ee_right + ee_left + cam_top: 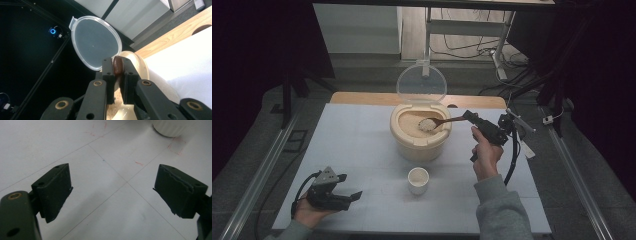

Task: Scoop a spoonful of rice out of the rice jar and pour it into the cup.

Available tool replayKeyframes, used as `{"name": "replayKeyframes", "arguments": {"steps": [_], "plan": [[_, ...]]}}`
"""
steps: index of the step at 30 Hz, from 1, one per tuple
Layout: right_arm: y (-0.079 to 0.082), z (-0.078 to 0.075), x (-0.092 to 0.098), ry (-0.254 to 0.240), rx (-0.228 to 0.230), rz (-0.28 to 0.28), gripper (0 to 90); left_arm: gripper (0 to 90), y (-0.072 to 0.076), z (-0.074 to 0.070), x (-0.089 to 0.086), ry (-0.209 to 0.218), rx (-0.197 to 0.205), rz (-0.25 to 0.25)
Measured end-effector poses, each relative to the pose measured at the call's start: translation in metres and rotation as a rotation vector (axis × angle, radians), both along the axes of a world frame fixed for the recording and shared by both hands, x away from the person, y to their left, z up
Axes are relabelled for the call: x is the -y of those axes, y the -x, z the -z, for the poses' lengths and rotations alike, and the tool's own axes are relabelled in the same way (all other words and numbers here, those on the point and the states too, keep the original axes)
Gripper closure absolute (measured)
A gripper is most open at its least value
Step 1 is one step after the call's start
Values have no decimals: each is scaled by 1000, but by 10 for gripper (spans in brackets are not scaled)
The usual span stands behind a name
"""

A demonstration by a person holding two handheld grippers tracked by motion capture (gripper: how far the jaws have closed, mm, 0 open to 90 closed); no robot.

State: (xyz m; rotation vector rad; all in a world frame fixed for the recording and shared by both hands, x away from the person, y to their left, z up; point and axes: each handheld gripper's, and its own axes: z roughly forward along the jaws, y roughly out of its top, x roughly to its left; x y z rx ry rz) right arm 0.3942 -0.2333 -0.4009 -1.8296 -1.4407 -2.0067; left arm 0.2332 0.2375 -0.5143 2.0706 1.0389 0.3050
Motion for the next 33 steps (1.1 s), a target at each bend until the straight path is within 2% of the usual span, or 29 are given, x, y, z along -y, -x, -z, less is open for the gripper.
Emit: {"name": "replayKeyframes", "arguments": {"steps": [5, 8, 21, 33], "plan": [[0, 1, 2, -9, -5, -1, 833, 141, 0, 0, 0, -1, -1, 0], [0, 2, 2, -33, -9, -2, 833, 141, 0, 0, -1, -2, 2, -1], [2, -1, 8, -44, -7, 3, 833, 141, -1, 2, 1, -6, -5, 1], [4, -9, 6, -52, 5, -23, 833, 138, -1, 2, 0, -3, -3, -4]]}}
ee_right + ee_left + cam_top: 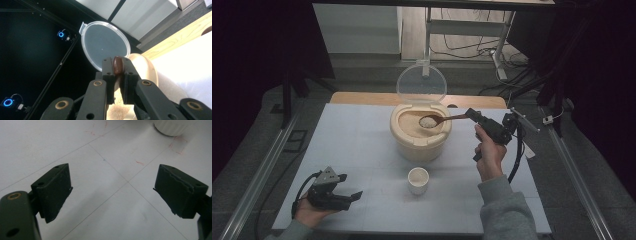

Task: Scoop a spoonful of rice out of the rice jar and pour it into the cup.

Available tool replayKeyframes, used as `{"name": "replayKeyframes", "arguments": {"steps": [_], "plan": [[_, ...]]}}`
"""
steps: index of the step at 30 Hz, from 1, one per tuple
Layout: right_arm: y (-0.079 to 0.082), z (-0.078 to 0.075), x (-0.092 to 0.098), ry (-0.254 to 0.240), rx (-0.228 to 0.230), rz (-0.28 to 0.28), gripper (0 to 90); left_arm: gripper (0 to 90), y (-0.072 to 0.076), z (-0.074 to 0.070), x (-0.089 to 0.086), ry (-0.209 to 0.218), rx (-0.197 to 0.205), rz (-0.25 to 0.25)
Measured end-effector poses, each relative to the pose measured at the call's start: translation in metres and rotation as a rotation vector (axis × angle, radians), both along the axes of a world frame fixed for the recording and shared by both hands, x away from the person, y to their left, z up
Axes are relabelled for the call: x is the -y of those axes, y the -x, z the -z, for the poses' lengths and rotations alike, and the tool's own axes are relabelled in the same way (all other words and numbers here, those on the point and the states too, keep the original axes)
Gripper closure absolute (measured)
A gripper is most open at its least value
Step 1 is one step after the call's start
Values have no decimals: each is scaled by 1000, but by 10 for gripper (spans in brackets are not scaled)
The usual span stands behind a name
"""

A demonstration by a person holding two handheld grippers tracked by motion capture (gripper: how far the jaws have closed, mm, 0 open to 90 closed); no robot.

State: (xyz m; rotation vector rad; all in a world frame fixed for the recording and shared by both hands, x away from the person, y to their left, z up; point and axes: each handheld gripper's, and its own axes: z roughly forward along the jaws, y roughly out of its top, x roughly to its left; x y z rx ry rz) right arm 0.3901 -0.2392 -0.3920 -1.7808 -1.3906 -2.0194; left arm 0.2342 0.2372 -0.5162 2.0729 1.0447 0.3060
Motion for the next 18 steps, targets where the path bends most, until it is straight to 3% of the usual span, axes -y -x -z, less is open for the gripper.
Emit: {"name": "replayKeyframes", "arguments": {"steps": [18], "plan": [[4, 2, 1, 0, 1, -17, 833, 138, 0, 0, 0, 1, -1, 0]]}}
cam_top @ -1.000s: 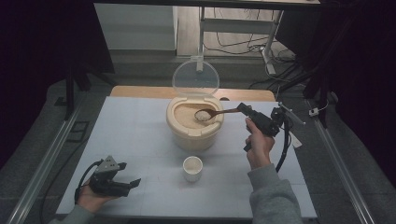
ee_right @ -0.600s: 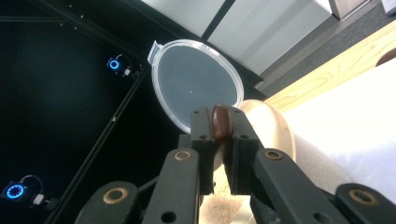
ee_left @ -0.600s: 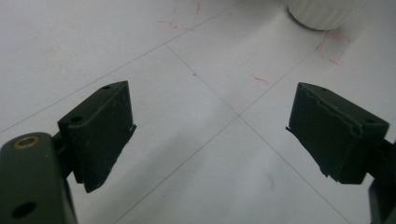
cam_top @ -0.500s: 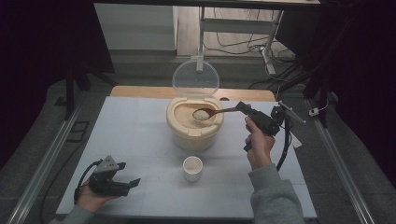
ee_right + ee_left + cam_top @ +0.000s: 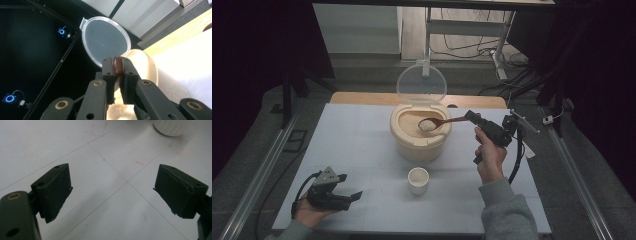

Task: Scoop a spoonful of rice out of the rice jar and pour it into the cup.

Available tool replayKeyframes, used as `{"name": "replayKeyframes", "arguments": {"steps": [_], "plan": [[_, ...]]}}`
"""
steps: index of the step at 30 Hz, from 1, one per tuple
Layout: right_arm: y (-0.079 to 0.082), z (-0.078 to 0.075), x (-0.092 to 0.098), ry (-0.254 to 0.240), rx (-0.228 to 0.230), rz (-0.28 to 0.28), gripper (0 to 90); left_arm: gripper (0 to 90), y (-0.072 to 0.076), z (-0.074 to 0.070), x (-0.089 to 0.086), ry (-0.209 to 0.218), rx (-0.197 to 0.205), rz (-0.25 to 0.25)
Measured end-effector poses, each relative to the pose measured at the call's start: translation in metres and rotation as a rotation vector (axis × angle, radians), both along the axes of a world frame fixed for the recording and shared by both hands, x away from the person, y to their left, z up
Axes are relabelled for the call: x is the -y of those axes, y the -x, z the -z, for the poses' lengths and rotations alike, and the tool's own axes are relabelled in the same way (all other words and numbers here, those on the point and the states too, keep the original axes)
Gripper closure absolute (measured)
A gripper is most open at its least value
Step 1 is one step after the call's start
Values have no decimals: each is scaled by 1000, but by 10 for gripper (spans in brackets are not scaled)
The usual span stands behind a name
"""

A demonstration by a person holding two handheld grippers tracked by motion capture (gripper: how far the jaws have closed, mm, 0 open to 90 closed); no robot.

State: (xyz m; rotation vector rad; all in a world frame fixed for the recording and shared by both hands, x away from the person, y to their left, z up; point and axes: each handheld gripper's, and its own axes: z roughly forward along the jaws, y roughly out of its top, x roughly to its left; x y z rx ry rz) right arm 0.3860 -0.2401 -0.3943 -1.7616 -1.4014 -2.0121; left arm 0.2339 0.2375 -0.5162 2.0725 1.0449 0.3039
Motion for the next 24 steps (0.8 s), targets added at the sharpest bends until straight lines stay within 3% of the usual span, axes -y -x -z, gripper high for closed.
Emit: {"name": "replayKeyframes", "arguments": {"steps": [15, 24], "plan": [[3, 6, 0, -3, -5, -10, 833, 139, -1, 1, 1, -2, -3, 2], [21, -5, 11, -2, 17, -45, 833, 139, -1, 0, 0, -3, -2, 6]]}}
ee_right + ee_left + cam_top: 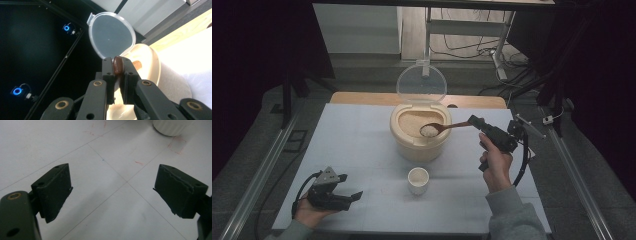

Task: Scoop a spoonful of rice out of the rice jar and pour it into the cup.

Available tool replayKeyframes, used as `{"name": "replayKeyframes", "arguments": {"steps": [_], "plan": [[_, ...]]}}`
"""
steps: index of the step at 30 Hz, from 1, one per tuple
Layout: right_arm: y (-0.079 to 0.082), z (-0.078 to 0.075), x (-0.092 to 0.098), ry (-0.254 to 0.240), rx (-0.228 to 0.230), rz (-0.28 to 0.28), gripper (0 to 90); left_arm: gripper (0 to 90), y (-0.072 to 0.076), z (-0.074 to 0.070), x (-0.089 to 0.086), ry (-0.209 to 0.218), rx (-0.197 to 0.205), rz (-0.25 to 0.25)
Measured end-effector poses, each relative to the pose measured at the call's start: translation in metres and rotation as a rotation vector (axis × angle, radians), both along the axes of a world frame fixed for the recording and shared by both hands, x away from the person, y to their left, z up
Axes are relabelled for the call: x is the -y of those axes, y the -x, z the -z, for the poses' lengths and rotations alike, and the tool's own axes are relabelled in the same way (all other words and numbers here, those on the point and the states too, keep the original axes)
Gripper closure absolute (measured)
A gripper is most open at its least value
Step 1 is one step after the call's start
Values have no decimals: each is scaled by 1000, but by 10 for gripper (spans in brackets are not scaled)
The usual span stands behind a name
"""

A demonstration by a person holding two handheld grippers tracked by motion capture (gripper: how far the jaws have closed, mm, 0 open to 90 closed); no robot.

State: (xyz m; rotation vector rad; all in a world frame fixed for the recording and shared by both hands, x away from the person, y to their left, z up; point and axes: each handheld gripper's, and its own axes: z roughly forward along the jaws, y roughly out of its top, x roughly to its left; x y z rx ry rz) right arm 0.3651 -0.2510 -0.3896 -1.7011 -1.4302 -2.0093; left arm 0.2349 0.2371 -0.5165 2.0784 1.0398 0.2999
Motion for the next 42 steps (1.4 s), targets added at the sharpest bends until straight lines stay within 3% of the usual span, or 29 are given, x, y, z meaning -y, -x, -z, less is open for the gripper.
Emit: {"name": "replayKeyframes", "arguments": {"steps": [7, 15, 28, 42], "plan": [[18, 1, 9, 21, -3, -54, 833, 140, -3, 1, 0, -2, -6, 2], [35, 25, 8, 26, -57, -130, 833, 140, -2, 0, 2, -2, -2, 6], [33, 41, -4, 90, -81, -176, 832, 140, -1, 1, 2, 0, -6, 4], [31, 43, -11, 123, -71, -187, 832, 141, 0, 1, 1, 0, -7, 2]]}}
